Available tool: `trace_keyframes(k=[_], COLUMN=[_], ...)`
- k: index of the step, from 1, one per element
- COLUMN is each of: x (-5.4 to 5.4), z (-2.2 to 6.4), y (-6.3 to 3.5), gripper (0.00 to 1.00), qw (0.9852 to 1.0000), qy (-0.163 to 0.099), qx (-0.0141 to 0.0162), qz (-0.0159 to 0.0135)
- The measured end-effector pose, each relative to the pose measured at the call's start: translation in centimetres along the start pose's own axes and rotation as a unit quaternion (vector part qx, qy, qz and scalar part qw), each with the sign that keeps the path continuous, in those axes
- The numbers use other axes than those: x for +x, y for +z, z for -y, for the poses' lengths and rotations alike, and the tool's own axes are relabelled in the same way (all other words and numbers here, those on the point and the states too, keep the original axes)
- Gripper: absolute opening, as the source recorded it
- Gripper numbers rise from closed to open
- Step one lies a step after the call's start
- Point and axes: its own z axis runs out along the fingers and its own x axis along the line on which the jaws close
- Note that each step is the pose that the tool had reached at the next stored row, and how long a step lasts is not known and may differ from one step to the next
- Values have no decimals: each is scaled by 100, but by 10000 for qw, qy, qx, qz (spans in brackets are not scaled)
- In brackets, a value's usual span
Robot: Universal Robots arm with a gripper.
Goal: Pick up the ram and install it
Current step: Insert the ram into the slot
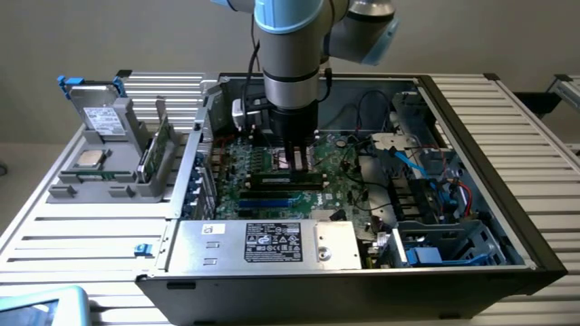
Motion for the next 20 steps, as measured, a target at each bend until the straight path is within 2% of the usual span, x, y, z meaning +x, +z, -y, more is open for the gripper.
trace_keyframes(k=[20], x=[3], z=[-9], y=[10], gripper=[15], qw=[10000], qy=[-1], qx=[3], qz=[0])
